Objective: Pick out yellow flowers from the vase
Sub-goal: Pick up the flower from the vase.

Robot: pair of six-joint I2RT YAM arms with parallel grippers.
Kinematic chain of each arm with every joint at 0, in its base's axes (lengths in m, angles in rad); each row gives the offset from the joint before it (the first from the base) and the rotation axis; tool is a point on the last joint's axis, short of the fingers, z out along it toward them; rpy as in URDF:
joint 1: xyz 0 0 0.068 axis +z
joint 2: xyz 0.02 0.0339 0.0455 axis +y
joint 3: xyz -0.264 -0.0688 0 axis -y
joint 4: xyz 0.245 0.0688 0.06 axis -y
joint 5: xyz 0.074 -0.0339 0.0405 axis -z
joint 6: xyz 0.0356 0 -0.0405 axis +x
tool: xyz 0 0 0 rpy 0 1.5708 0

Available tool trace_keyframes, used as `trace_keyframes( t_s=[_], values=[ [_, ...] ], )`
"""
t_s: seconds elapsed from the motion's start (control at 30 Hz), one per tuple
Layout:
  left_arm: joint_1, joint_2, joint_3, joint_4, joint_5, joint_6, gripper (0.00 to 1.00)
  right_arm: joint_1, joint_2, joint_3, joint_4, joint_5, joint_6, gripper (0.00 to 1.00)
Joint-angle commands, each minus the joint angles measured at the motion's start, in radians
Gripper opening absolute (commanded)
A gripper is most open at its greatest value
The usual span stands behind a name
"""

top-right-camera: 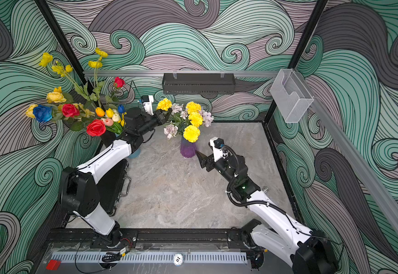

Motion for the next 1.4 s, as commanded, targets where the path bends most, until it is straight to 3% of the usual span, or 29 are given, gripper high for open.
trace_keyframes(
  t_s=[0.0,0.27,0.6,0.97,1.37],
  values=[
    [-0.01,-0.028,0.004,-0.014,-0.008,0.049,0.22,0.006,-0.015,0.038,-0.015,0.008,-0.021,0.76],
    [-0.01,-0.027,0.072,-0.077,-0.004,0.058,0.2,0.017,0.014,0.146,-0.097,-0.022,-0.036,0.74],
    [-0.011,-0.016,0.194,-0.214,-0.006,0.092,0.19,0.046,0.087,0.398,-0.342,-0.041,-0.11,0.72],
    [-0.011,0.006,0.301,-0.263,0.01,0.095,0.17,0.053,0.355,0.756,-0.616,-0.099,-0.131,0.67],
    [-0.011,0.012,0.352,-0.292,-0.006,0.123,0.16,0.068,0.606,1.037,-0.755,-0.035,-0.204,0.57]
  ],
)
